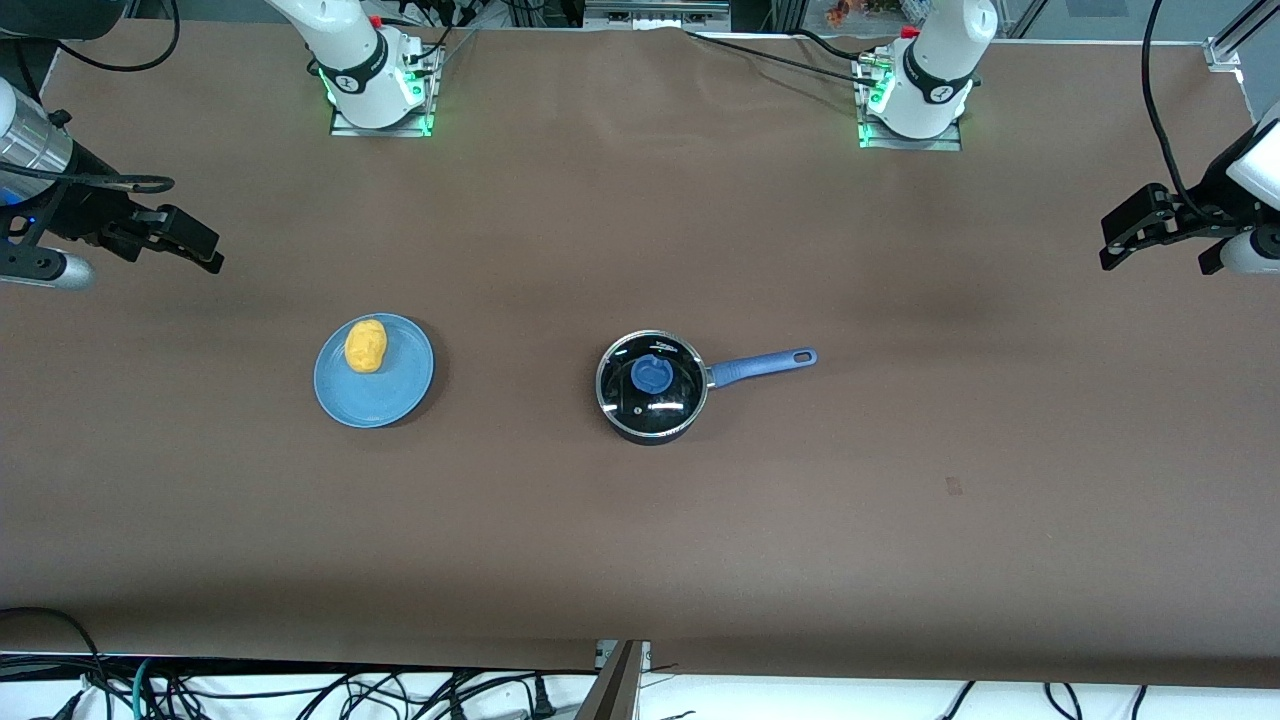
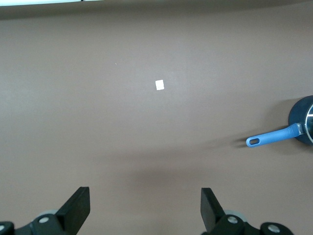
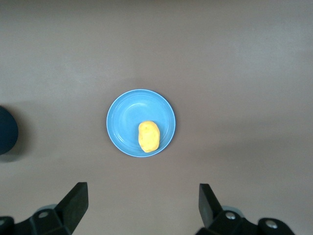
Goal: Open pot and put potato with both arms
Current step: 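Raise the left gripper and move it toward the saucepan lid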
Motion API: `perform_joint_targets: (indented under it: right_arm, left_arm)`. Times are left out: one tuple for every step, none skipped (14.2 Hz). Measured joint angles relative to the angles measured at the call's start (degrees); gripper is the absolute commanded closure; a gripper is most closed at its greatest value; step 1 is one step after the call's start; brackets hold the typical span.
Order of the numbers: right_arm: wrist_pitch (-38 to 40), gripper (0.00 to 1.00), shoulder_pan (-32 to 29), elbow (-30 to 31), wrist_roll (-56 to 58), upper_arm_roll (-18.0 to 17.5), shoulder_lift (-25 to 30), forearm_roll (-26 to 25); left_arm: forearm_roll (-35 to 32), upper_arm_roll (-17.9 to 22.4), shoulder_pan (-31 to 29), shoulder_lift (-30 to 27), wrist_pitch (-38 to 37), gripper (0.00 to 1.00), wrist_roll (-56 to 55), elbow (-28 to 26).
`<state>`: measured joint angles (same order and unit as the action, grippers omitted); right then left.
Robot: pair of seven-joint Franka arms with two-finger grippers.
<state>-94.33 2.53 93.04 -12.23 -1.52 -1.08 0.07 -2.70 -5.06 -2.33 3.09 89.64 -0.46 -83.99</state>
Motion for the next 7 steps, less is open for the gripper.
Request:
perform_joint_targets:
  right_arm:
    - [0.0,0.0,0.0,0.0,0.0,0.0,0.0,0.0]
    - [0.0,0.0,0.0,0.0,0.0,0.0,0.0,0.0]
    - [0.0,0.0,0.0,0.0,0.0,0.0,0.0,0.0]
    - [0.0,0.0,0.0,0.0,0.0,0.0,0.0,0.0]
    - [0.0,0.0,0.0,0.0,0.0,0.0,0.0,0.0]
    - [-0.1,0.0,0.0,0.0,0.0,0.0,0.0,0.0]
    - [-0.2,0.0,0.0,0.0,0.0,0.0,0.0,0.0]
  left_arm:
    - [0.0,0.0,0.0,0.0,0.0,0.0,0.0,0.0]
    - [0.0,-0.1,0.0,0.1,0.0,0.0,0.0,0.0]
    - [0.0,-0.1,0.0,0.1,0.0,0.0,0.0,0.1]
    - [0.0,-0.2,0.0,0.2,0.0,0.0,0.0,0.1]
    - [0.0,-0.3,0.3,0.6,0.0,0.0,0.0,0.1]
    - [0.0,-0.4,1.1,1.2,0.0,0.0,-0.5,0.1]
    - [0.0,-0.4,2.5,2.2,0.1,0.0,-2.4,0.2]
